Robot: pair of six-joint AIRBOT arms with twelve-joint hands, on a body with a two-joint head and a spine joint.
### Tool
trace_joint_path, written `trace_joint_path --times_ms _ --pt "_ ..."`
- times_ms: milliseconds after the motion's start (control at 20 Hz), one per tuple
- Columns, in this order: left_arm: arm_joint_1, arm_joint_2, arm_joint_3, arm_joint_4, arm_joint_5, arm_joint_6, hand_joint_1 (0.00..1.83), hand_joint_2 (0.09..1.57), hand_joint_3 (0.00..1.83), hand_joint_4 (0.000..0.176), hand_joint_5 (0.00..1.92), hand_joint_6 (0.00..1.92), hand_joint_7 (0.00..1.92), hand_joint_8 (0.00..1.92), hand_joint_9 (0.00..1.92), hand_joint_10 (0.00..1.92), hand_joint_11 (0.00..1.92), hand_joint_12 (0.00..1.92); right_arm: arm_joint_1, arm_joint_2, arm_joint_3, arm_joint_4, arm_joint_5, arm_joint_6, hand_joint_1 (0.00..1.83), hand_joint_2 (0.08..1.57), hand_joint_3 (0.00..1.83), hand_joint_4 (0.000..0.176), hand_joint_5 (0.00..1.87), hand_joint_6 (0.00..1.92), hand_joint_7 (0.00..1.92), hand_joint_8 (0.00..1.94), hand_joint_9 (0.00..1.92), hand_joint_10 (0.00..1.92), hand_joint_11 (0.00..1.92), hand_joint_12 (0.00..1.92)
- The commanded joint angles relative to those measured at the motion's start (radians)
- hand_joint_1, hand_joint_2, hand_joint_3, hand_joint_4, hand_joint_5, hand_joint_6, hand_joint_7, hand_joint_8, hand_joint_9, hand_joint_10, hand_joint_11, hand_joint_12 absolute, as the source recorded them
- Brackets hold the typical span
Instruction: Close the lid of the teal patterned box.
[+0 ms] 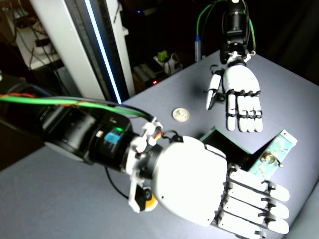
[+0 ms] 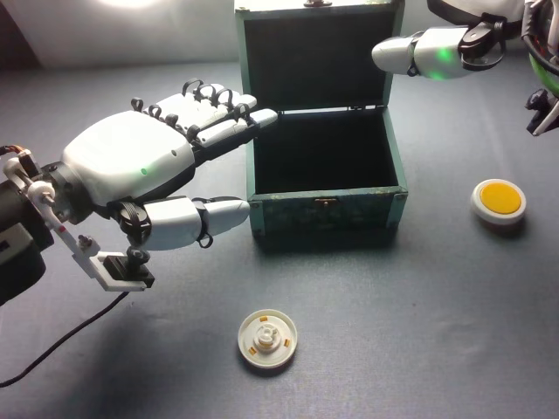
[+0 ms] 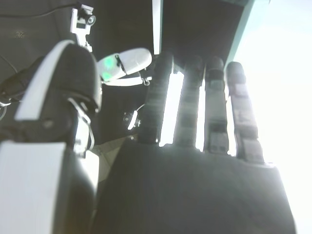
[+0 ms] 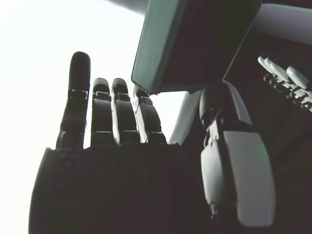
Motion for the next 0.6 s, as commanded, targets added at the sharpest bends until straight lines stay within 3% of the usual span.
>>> trace_joint_path --times_ms 0,100,150,250,300,400,450,500,550 --pt "-0.015 0.000 0.002 -0.016 -0.125 -0.008 0.17 1.40 0.00 0.038 0.04 0.01 0.00 0.00 0.00 0.00 0.00 0.00 0.017 0.003 0.006 0.002 0.108 -0.002 0.30 1.27 0.01 0.000 0.01 0.00 0.07 0.02 0.10 0.06 0.00 1.53" --pt "-0.016 0.001 0.002 -0.016 -0.128 -0.008 0.20 1.41 0.00 0.012 0.03 0.00 0.00 0.00 0.00 0.00 0.00 0.00 0.016 0.002 0.009 0.003 0.101 -0.002 0.30 1.34 0.00 0.000 0.23 0.33 0.33 0.04 0.11 0.64 0.00 1.59" --pt "-0.016 0.002 0.001 -0.016 -0.128 -0.008 0.22 1.41 0.00 0.000 0.03 0.00 0.00 0.00 0.00 0.00 0.00 0.00 0.015 0.002 0.009 0.004 0.100 -0.002 0.31 1.34 0.00 0.000 0.20 0.52 0.46 0.10 0.16 0.88 0.00 1.67" --pt "-0.016 0.002 0.001 -0.016 -0.125 -0.008 0.25 1.40 0.00 0.009 0.04 0.01 0.00 0.00 0.00 0.00 0.00 0.00 0.014 0.002 0.009 0.006 0.098 -0.002 0.27 1.33 0.00 0.000 0.08 0.94 0.54 0.32 0.17 1.21 0.00 1.87" --pt "-0.016 0.001 0.001 -0.016 -0.121 -0.008 0.25 1.40 0.00 0.013 0.04 0.00 0.00 0.00 0.00 0.00 0.00 0.00 0.013 0.002 0.008 0.006 0.098 -0.002 0.28 1.34 0.00 0.000 0.06 1.25 0.47 0.73 0.21 1.35 0.00 1.91" --pt "-0.016 0.001 0.001 -0.017 -0.117 -0.008 0.24 1.40 0.00 0.022 0.04 0.00 0.00 0.00 0.00 0.00 0.01 0.01 0.013 0.002 -0.001 0.006 0.099 -0.002 0.30 1.35 0.00 0.000 0.06 1.61 0.36 1.23 0.22 1.55 0.01 1.92" --pt "-0.014 0.000 0.001 -0.022 -0.113 -0.008 0.24 1.40 0.00 0.028 0.04 0.00 0.00 0.00 0.00 0.00 0.02 0.01 0.013 0.002 -0.011 0.005 0.101 -0.002 0.31 1.34 0.00 0.000 0.08 1.67 0.31 1.36 0.20 1.62 0.01 1.92" --pt "-0.012 -0.001 0.001 -0.025 -0.111 -0.008 0.28 1.40 0.00 0.021 0.06 0.01 0.00 0.00 0.00 0.00 0.03 0.02 0.013 0.002 -0.023 0.005 0.106 -0.002 0.30 1.34 0.00 0.000 0.01 1.32 0.25 1.39 0.17 1.68 0.03 1.92" --pt "-0.007 -0.003 0.001 -0.029 -0.110 -0.008 0.28 1.40 0.00 0.028 0.07 0.00 0.00 0.00 0.00 0.00 0.00 0.11 0.011 0.008 -0.038 0.004 0.115 -0.002 0.35 1.31 0.00 0.000 0.00 0.54 0.05 0.82 0.03 1.24 0.01 1.92"
